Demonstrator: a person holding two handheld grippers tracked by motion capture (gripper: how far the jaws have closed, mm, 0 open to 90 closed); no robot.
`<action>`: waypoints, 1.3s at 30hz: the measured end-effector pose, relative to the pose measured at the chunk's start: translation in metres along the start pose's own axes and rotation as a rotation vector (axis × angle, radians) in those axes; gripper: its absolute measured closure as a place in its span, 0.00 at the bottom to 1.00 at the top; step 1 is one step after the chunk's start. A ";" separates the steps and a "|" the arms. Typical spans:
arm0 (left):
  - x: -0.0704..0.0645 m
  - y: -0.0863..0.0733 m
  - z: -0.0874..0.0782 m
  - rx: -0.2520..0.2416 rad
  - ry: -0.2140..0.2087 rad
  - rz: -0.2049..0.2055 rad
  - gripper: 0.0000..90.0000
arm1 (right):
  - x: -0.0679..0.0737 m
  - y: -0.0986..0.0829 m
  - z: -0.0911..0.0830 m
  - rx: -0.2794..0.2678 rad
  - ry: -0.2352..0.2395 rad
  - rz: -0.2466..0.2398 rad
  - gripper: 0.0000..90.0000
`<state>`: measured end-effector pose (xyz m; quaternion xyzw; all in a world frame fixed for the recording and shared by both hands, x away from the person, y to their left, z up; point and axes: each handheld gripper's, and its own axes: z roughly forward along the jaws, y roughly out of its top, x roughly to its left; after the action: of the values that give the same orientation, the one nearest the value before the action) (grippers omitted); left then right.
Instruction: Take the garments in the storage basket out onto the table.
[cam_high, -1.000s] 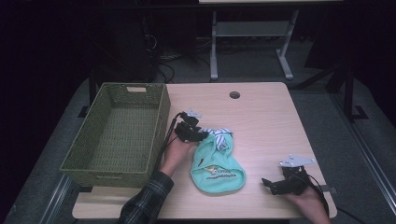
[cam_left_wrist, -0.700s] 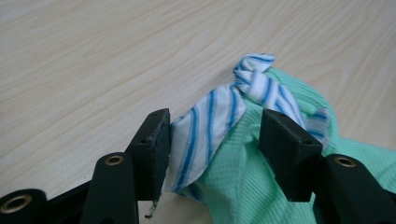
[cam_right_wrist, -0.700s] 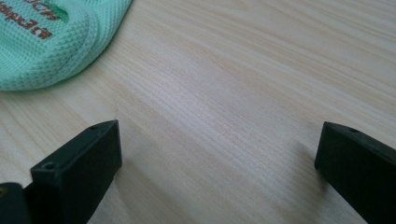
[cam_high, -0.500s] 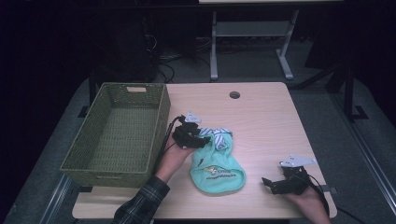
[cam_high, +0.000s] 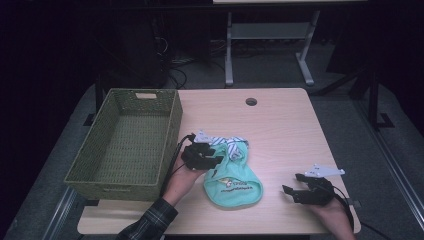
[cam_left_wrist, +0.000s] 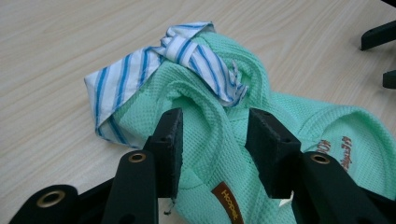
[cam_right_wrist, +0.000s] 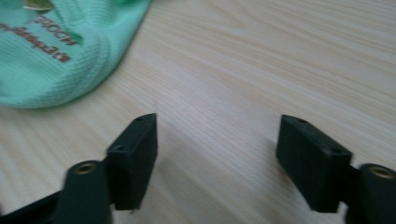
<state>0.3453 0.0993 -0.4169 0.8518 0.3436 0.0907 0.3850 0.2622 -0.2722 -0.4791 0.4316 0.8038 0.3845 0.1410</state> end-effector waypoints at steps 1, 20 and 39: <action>0.000 -0.001 0.001 0.007 -0.001 0.004 0.62 | 0.002 0.001 0.000 0.003 0.012 -0.005 0.37; 0.009 -0.005 0.004 0.011 0.033 -0.028 0.63 | 0.040 0.039 0.024 -0.050 0.213 -0.082 0.66; 0.022 0.011 0.017 -0.008 0.109 -0.034 0.62 | 0.046 0.042 0.039 0.023 0.216 -0.099 0.97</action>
<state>0.3746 0.0989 -0.4235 0.8382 0.3779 0.1316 0.3704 0.2818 -0.2021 -0.4694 0.3490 0.8391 0.4118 0.0674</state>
